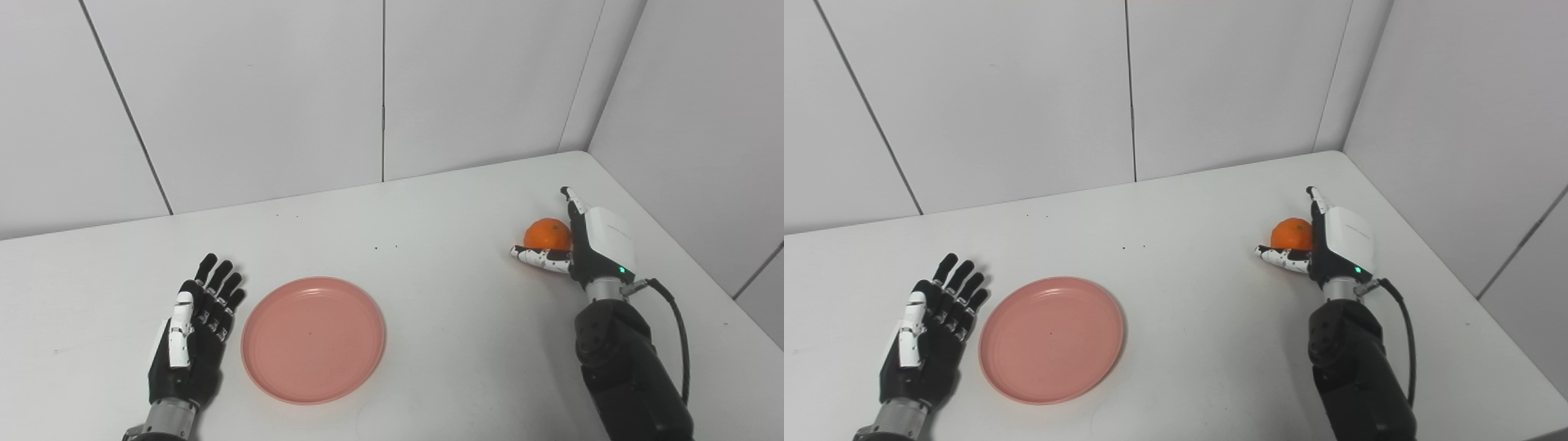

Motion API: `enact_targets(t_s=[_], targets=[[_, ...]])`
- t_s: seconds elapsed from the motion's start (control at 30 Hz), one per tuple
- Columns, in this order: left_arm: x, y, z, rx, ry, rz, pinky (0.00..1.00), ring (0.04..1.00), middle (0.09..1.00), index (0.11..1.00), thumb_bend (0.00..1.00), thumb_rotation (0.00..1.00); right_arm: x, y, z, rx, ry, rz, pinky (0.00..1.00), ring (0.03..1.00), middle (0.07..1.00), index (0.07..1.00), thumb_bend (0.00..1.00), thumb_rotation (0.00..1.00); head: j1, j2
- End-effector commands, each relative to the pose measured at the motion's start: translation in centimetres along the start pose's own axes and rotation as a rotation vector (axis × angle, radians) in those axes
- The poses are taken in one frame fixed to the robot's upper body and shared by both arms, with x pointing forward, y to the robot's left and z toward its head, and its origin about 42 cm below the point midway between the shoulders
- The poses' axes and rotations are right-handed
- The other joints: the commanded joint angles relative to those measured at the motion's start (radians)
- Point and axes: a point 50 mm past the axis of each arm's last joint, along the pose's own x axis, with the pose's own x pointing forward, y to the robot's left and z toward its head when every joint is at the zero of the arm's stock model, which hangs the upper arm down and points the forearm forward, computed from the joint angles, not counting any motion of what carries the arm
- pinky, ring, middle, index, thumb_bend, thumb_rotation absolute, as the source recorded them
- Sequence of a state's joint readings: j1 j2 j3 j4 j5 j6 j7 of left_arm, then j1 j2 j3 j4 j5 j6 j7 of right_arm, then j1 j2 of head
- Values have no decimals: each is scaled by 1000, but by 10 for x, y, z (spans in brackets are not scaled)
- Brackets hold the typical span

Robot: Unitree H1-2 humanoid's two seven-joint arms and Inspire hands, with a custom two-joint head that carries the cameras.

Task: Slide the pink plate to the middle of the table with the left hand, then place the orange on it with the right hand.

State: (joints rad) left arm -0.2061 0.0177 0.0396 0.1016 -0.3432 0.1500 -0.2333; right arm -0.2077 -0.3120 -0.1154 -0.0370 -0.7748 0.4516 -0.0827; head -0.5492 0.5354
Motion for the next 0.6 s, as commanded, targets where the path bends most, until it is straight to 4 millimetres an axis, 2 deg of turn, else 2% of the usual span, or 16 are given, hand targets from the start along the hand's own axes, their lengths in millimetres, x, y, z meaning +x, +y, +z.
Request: enact_targets(t_s=[0.0,0.57], targets=[[-15,10,-26,-9,128,57,971,954,957,943,330,1000,15,-20,10,-3,-58,-81,733,851,890,907,935,433,-2,1],[-15,11,-25,-5,131,53,977,959,963,950,329,1000,26,-19,9,-21,-37,-62,691,812,867,884,931,438,-4,9]])
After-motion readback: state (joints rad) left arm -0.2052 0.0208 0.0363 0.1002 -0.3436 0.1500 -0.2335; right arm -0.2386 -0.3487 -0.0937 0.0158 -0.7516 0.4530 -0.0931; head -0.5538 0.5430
